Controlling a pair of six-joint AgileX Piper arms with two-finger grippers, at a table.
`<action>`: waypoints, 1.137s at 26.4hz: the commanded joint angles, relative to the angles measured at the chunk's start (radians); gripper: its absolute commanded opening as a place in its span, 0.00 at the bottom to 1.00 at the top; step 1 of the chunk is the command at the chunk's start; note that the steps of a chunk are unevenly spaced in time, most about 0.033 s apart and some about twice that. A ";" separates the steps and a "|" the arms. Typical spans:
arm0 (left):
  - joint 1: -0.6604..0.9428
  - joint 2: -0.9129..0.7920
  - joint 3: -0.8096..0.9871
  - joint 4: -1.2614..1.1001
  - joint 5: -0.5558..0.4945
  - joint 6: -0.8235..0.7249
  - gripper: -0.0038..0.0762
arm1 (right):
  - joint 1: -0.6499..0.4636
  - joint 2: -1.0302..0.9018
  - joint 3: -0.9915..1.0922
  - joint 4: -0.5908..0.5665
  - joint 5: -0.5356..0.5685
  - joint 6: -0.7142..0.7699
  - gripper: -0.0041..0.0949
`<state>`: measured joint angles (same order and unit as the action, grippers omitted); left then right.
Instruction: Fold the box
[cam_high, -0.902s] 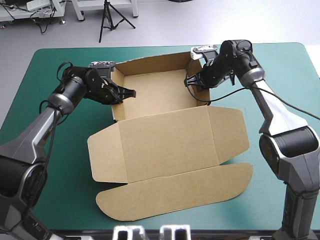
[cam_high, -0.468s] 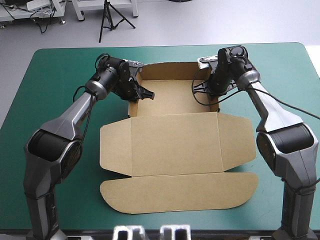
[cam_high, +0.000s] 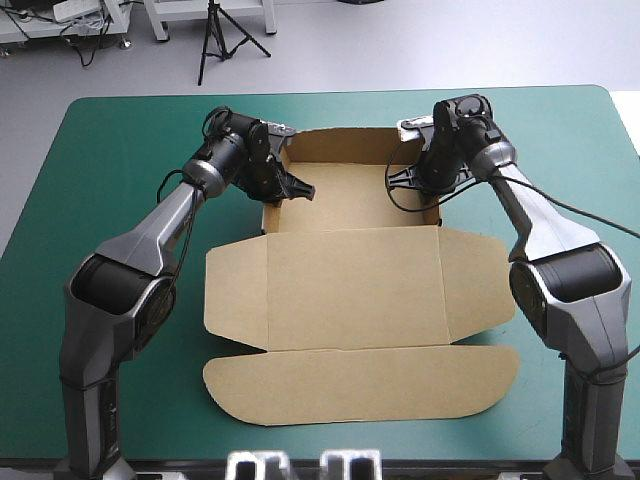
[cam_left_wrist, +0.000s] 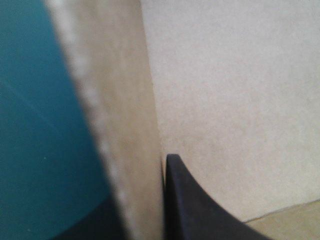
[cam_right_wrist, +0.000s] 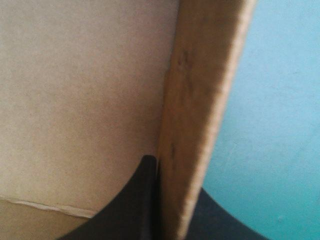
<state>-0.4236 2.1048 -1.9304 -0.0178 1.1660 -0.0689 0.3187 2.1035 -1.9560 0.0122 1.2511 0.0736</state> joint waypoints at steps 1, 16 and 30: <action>-0.031 -0.029 -0.035 -0.060 0.086 0.125 0.06 | 0.009 -0.045 -0.028 0.074 -0.002 -0.115 0.12; -0.014 -0.152 -0.226 0.108 0.124 0.069 0.73 | 0.009 -0.220 -0.028 -0.033 -0.002 -0.074 0.97; 0.008 -0.618 -0.066 0.128 0.126 0.239 0.11 | -0.019 -0.413 -0.030 -0.036 -0.007 -0.161 0.95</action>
<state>-0.4127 1.6167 -2.0485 0.1015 1.2530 0.1341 0.3131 1.7292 -1.9570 -0.0073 1.2521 -0.0788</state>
